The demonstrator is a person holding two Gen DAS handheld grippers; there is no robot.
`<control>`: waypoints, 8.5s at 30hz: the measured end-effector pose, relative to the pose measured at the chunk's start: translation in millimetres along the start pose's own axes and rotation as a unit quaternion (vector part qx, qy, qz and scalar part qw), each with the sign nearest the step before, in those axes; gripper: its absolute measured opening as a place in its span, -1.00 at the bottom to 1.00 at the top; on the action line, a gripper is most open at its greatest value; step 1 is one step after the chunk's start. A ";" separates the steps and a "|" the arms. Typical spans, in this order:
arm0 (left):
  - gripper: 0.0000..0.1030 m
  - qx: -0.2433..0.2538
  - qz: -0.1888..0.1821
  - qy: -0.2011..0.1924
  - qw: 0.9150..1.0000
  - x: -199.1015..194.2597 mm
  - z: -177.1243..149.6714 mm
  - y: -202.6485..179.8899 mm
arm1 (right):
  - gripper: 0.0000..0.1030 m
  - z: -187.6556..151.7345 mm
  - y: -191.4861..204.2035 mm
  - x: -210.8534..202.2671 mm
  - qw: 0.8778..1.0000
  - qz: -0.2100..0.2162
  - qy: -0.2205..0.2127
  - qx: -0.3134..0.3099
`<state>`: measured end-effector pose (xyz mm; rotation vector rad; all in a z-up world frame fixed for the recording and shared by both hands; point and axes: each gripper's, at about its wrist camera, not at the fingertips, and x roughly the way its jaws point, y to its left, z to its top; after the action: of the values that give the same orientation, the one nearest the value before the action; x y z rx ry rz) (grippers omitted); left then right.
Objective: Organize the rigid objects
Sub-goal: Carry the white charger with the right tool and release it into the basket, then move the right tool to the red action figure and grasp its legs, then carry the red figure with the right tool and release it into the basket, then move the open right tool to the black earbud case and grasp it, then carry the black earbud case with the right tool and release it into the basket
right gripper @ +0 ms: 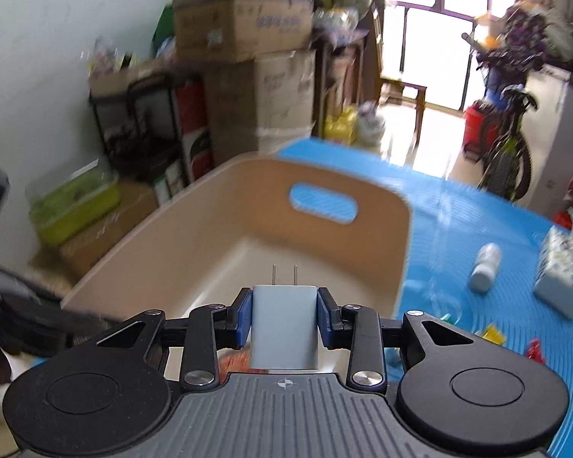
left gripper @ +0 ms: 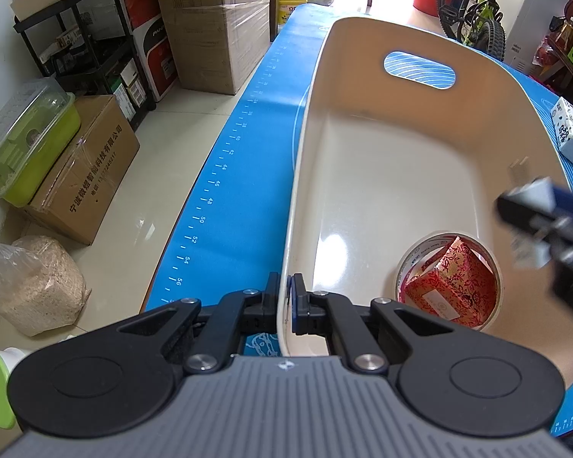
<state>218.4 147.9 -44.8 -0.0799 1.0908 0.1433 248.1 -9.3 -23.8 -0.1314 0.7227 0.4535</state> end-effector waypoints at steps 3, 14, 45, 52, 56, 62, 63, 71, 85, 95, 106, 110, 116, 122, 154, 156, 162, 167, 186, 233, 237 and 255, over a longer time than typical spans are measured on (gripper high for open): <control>-0.87 0.000 0.001 0.000 1.000 0.4 -0.2 -0.7 | -0.18 -8.9 6.9 11.0 1.000 0.007 0.024 -0.005; -0.87 0.002 0.003 -0.001 1.000 -0.1 -0.2 -2.0 | -0.04 -17.8 19.6 25.3 0.997 0.006 0.068 -0.040; -0.85 -0.001 0.004 0.000 1.000 -0.4 -0.1 -0.9 | 0.51 -36.1 -158.5 -30.7 0.983 -0.154 -0.001 0.097; -0.85 0.000 0.004 -0.001 1.000 -0.3 -0.2 -0.8 | 0.51 -69.3 -194.3 -1.8 0.974 -0.181 0.052 0.128; -0.85 0.000 0.004 0.000 1.000 -0.3 -0.2 -0.9 | 0.51 -75.9 -201.1 12.1 0.973 -0.187 0.065 0.122; -0.85 0.000 0.004 0.000 1.000 -0.3 -0.4 -0.8 | 0.49 -87.6 -208.5 26.7 0.969 -0.211 0.066 0.107; -0.85 0.000 0.004 0.000 1.000 -0.3 -0.4 -0.8 | 0.42 -91.1 -210.5 29.5 0.969 -0.213 0.067 0.103; -0.84 0.000 0.005 -0.001 1.000 0.0 -0.9 -0.8 | -0.15 -104.0 -224.5 35.0 0.968 -0.198 0.068 0.137; -0.84 0.000 0.005 -0.001 1.000 0.1 -1.3 -0.4 | -0.25 -94.5 -220.1 20.2 0.968 -0.200 0.046 0.145; -0.84 0.000 0.005 -0.001 1.000 0.1 -1.4 -0.3 | -0.25 -70.9 -201.8 -17.3 0.970 -0.189 -0.026 0.148; -0.84 0.001 0.006 -0.002 1.000 0.5 -2.3 1.0 | -0.25 -34.4 -137.3 -59.1 0.979 -0.108 -0.125 0.122; -0.84 0.001 0.006 -0.002 1.000 0.5 -2.2 0.8 | -0.25 -19.9 -104.4 -58.4 0.983 -0.064 -0.139 0.100; -0.84 0.001 0.006 -0.002 1.000 0.5 -2.3 0.8 | -0.25 -10.2 -56.2 -34.7 0.991 0.004 -0.112 0.066; -0.84 0.002 0.007 -0.002 1.000 -0.6 -1.2 0.6 | -0.25 -11.5 -14.2 -14.6 0.996 0.033 -0.078 0.027; -0.84 0.000 0.008 -0.002 1.000 0.4 -0.2 -0.7 | 0.32 -16.3 -42.0 -41.7 0.996 0.009 -0.056 0.076; -0.84 0.000 0.007 -0.002 1.000 0.4 -0.2 -0.9 | 0.35 -15.8 -58.6 -42.4 0.994 -0.007 -0.058 0.093; -0.84 0.000 0.008 -0.002 1.000 0.0 -0.6 -1.0 | 0.43 -24.6 -98.8 -25.0 0.990 -0.056 -0.030 0.122; -0.84 0.000 0.008 -0.002 1.000 0.0 -0.6 -1.0 | 0.43 -42.2 -115.0 1.9 0.987 -0.071 0.015 0.144; -0.84 -0.002 0.005 -0.001 1.000 1.3 -1.7 0.0 | 0.44 -65.6 -122.8 33.6 0.983 -0.119 0.044 0.132; -0.84 -0.001 0.006 -0.002 1.000 1.4 -2.0 -0.3 | -0.05 -6.2 -58.4 -28.7 0.987 -0.041 -0.115 0.104; -0.84 -0.001 0.007 -0.002 1.000 1.4 -2.1 -0.3 | -0.05 -6.9 -38.6 -18.2 0.992 -0.017 -0.098 0.082; -0.83 0.001 0.011 -0.002 1.000 0.4 -1.5 -0.7 | 0.00 -30.9 22.2 18.3 0.997 0.060 0.027 -0.028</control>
<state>217.4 147.0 -45.9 -0.0656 1.0887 0.1622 231.5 8.7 -58.2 -0.1538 0.7741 0.5878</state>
